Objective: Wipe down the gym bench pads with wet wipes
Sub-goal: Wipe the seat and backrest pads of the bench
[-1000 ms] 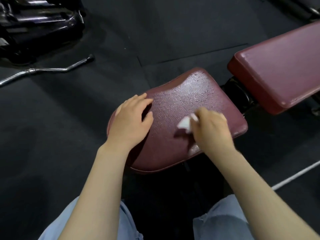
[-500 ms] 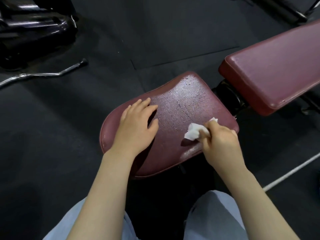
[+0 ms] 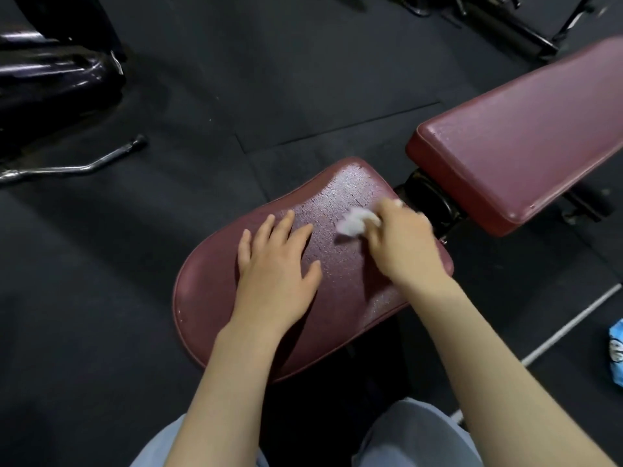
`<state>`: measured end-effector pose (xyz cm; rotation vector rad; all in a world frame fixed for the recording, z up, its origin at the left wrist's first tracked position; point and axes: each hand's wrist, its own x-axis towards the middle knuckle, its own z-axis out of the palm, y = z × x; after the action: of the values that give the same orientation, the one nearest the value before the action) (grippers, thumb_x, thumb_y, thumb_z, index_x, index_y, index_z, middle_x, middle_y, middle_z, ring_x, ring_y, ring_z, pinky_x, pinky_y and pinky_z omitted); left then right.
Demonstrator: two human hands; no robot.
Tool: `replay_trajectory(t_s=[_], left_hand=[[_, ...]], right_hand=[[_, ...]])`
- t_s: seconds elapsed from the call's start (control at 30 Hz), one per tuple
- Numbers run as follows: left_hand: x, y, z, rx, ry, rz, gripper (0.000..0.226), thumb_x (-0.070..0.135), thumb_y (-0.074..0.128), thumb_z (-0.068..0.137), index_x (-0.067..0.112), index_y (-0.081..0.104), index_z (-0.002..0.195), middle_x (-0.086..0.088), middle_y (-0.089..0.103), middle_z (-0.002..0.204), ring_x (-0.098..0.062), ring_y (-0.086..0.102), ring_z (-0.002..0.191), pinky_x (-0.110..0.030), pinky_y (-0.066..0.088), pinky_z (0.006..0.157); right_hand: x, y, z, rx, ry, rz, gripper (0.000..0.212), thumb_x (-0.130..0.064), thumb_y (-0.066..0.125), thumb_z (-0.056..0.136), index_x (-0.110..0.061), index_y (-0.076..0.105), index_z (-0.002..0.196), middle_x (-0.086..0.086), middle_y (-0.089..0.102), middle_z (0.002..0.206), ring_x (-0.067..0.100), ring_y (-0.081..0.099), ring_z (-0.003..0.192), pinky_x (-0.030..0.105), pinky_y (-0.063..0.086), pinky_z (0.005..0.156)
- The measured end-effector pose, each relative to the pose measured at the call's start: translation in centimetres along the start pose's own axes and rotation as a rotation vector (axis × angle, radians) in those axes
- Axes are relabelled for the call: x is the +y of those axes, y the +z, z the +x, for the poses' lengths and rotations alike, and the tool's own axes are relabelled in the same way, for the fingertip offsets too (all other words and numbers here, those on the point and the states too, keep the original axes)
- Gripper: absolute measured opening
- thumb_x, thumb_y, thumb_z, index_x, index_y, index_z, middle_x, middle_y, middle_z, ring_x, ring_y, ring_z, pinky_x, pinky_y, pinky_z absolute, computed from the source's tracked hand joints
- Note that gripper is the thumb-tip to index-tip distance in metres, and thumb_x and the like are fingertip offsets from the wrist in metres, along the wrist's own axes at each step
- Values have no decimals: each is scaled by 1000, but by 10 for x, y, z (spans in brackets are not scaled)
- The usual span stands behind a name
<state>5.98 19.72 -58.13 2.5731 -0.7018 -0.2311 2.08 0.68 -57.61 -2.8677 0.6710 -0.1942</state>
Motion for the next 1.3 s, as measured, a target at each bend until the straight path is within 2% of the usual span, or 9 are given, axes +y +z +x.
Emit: replay_trajectory(t_s=[0.17, 0.27, 0.37, 0.47, 0.63, 0.8, 0.93, 1.1, 1.3], left_hand=[[6, 5, 2, 17, 17, 74, 57, 43, 46, 96, 33, 34, 151, 0, 18, 165, -25, 10, 151, -55, 2, 121], [5, 7, 1, 20, 25, 77, 57, 43, 46, 97, 33, 34, 151, -1, 18, 165, -27, 11, 151, -56, 3, 121], [3, 6, 1, 14, 18, 61, 57, 43, 43, 98, 35, 31, 152, 0, 14, 165, -24, 6, 152, -54, -1, 121], [2, 6, 0, 19, 28, 32, 56, 44, 44, 98, 36, 31, 152, 2, 15, 165, -22, 5, 152, -52, -4, 121], [-3, 2, -4, 10, 76, 9, 53, 45, 43, 99, 35, 36, 151, 3, 18, 164, -21, 8, 152, -49, -4, 122], [-5, 3, -3, 14, 84, 17, 53, 45, 43, 98, 35, 36, 150, 3, 19, 164, -20, 8, 152, -50, -4, 122], [-4, 4, -4, 9, 90, 39, 56, 48, 44, 98, 36, 34, 151, 2, 17, 165, -21, 7, 152, -51, -5, 121], [-7, 6, -6, 19, 106, 24, 54, 46, 46, 98, 38, 35, 150, 3, 19, 164, -21, 8, 152, -50, -5, 121], [-12, 4, -10, 33, 133, 18, 53, 45, 43, 95, 36, 41, 147, 4, 28, 161, -20, 17, 151, -50, 2, 123]], right_hand=[[29, -14, -79, 110, 105, 87, 5, -12, 59, 83, -9, 56, 81, 13, 58, 63, 40, 58, 63, 39, 35, 62], [-7, -1, -19, 107, 59, 48, 10, -17, 53, 89, -10, 54, 82, 15, 62, 70, 41, 60, 77, 41, 32, 68], [-38, 16, 77, 109, 19, -1, 17, -22, 48, 96, -8, 57, 98, 17, 69, 95, 39, 62, 97, 41, 37, 77], [-48, 21, 119, 57, -17, -42, 24, -27, 43, 101, -8, 56, 107, 17, 67, 106, 37, 60, 102, 39, 37, 82], [9, 8, 25, 155, 43, -119, 10, -17, 53, 88, -11, 55, 96, 17, 64, 93, 40, 62, 86, 41, 34, 70], [52, -13, -70, 104, 267, 34, 7, -14, 56, 91, -9, 58, 96, 18, 65, 81, 42, 59, 80, 43, 35, 76], [26, 0, -5, 173, 123, 58, 12, -18, 54, 92, -8, 58, 96, 22, 66, 85, 44, 60, 83, 46, 44, 74], [-28, 16, 131, 21, -57, 67, 25, -28, 44, 99, -9, 57, 105, 21, 66, 109, 40, 59, 104, 39, 41, 81], [-25, 10, 145, -57, -47, 11, 29, -31, 42, 100, -8, 59, 108, 20, 63, 117, 39, 56, 111, 40, 43, 88]])
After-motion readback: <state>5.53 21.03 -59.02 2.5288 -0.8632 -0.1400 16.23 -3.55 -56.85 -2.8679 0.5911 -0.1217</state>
